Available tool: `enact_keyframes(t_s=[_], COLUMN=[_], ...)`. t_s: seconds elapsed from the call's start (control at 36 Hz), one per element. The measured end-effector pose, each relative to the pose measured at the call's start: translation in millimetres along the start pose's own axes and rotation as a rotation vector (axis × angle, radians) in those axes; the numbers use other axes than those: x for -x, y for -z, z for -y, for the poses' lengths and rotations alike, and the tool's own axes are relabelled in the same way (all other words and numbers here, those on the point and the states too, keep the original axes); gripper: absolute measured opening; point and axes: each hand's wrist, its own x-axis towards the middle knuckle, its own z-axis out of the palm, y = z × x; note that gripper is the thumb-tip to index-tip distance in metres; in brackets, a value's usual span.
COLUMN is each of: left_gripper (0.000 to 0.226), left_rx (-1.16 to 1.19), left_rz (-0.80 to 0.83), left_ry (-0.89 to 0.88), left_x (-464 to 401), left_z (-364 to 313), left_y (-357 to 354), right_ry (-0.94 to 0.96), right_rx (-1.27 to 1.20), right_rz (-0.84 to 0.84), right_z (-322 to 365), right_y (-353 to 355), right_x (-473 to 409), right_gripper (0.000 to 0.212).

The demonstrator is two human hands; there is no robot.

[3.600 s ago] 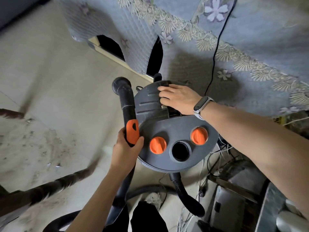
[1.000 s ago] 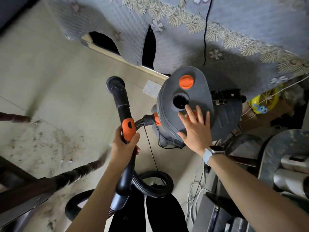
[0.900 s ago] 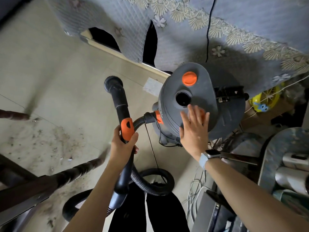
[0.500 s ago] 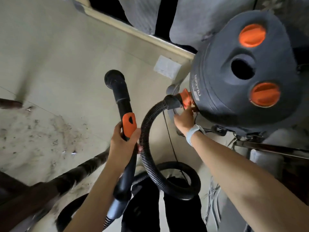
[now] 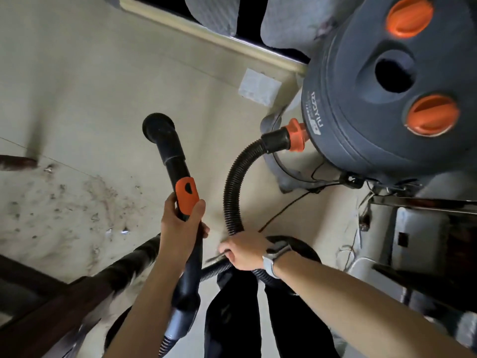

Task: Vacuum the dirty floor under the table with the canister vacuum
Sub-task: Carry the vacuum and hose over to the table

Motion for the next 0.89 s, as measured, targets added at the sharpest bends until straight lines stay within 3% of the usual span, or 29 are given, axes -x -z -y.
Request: enact_keyframes(t_s=[0.11,0.25,0.31,0.39,0.44,0.58,0.69,0.83,0.89], left_gripper=[0.042,0.039,0.037,0.048,0.051,0.047,0.042,0.04,0.04], left_rx=[-0.012,-0.034,-0.048,-0.126,-0.144,-0.142,-0.121,-0.124,-0.125], left_rz=[0.034,0.163,0.208,0.227,0.228,0.24,0.254,0.294,0.32], left_ry=[-0.004,0.009,0.005,-0.009,-0.017,-0.036,-0.062,-0.089,-0.096], left_x=[11,34,43,55,64,90,116,150,163], left_z=[-2,-4,-4,-2,-2,-5,-8,-13,-20], left_y=[-3,-19,-25,-34,-39,-53,-68,-84,-89], right_ry=[0.024,-0.124,-0.2,-0.364,-0.565,-0.864,-1.12,-0.858,-0.81], right_rx=[0.025,0.311,0.327,0.355,0.372,0.312,0.154,0.082,-0.151], right_rz=[0.058,0.263,0.308,0.323,0.411,0.4,0.27,-0.109,-0.169], right_z=[-5,-47,-63,-81,-97,-133,-160,-132,-118], right_y=[-36,-90,-94,-79,-74,-75,-106,-98,-92], right_x=[63,151,180,217,238,284,321,314,302], right_gripper=[0.023,0.007,0.017,0.014,0.032,0.038,0.067,0.042,0.043])
